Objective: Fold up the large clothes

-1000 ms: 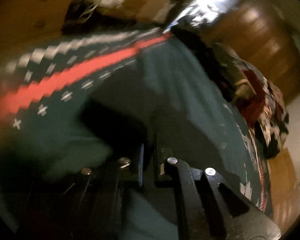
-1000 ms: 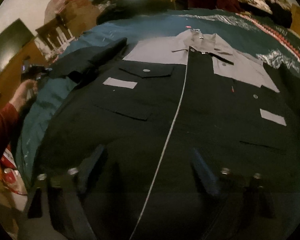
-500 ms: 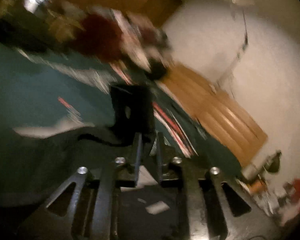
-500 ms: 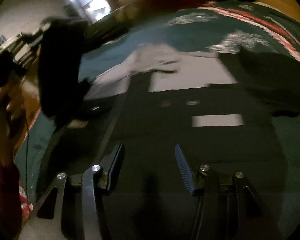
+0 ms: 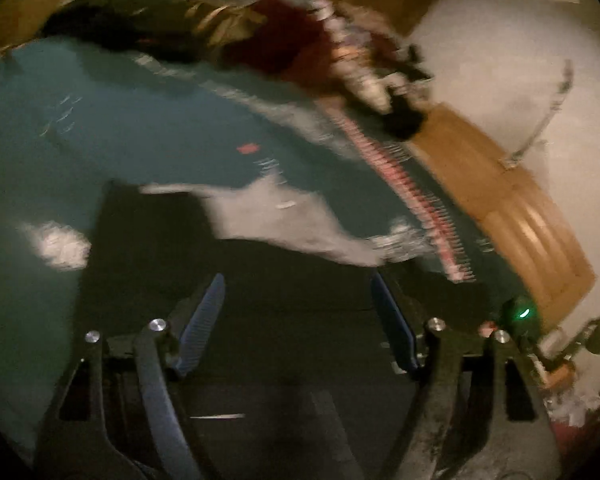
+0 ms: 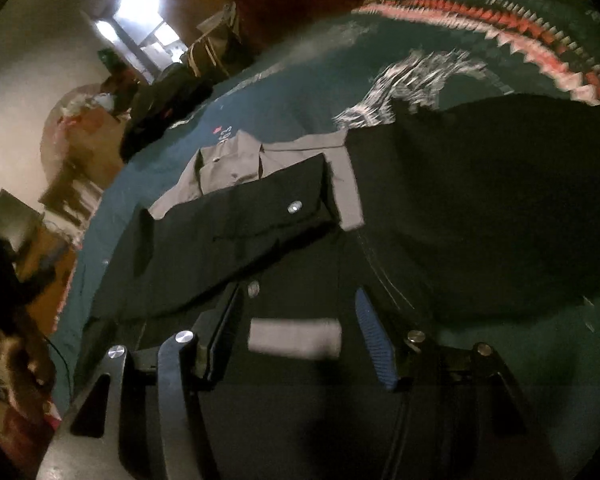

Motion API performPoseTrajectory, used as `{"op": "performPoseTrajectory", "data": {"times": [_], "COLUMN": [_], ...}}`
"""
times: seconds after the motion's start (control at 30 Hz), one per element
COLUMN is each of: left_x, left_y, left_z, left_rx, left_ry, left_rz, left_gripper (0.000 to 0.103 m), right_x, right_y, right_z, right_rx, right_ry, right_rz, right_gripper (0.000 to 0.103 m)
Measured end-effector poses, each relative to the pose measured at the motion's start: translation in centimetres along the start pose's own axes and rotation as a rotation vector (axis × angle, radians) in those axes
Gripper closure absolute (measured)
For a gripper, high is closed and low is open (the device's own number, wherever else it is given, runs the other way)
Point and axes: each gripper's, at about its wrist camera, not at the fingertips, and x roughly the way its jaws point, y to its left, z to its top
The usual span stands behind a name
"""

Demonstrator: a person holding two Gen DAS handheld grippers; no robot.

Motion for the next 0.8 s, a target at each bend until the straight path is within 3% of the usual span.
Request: {"op": "performPoseTrajectory", "data": {"times": [0.17, 0.2, 0.27, 0.3, 0.33, 0.37, 0.4, 0.53, 0.57, 0.63, 0.7, 0.8], "left_x": [2.8, 3.2, 3.2, 3.1, 2.7, 2.1, 1.4, 0.3, 1.1, 3.7, 6.3, 6.6], "left_y": [5.0, 5.8, 5.8, 5.7, 5.1, 4.4, 3.9, 2.5, 2.6, 3.6, 5.2, 4.9], "left_z": [-1.4, -1.7, -2.9, -3.1, -3.2, -3.1, -2.8, -1.9, -1.9, -2.0, -2.8, -3.1], "left_rx": [-0.094, -0.115, -0.133, -0.130, -0.122, -0.109, -0.094, -0.036, -0.027, -0.028, -0.044, -0.009], "left_ry": [0.068, 0.074, 0.075, 0.069, 0.060, 0.045, 0.022, -0.056, -0.034, 0.077, 0.194, 0.178], "left_rz": [0.087, 0.101, 0.117, 0.121, 0.122, 0.122, 0.118, 0.167, 0.196, 0.296, 0.344, 0.337], "left_gripper": [0.030, 0.030, 0.030, 0.030, 0.030, 0.030, 0.030, 0.028, 0.027, 0.028, 0.030, 0.025], "right_x": [6.3, 8.2, 9.7, 10.1, 10.3, 10.1, 9.4, 6.2, 6.4, 7.4, 7.5, 7.0], "right_y": [0.4, 0.4, 0.2, 0.5, 0.8, 0.9, 0.8, 0.4, 0.1, -0.4, -0.3, -0.8], "right_z": [3.6, 4.2, 4.5, 4.6, 4.6, 4.6, 4.5, 3.3, 3.0, 2.4, 2.3, 2.0], "right_rx": [-0.017, -0.020, -0.017, -0.033, -0.042, -0.038, -0.020, -0.017, -0.020, -0.039, -0.067, -0.049], "right_ry": [0.035, 0.058, 0.065, 0.057, 0.053, 0.050, 0.038, -0.019, -0.003, 0.034, 0.029, 0.039], "right_rz": [-0.032, -0.082, -0.102, -0.121, -0.138, -0.158, -0.138, -0.130, -0.141, -0.167, -0.182, -0.165], "right_gripper": [0.039, 0.040, 0.041, 0.056, 0.079, 0.093, 0.096, 0.097, 0.097, 0.097, 0.098, 0.096]}}
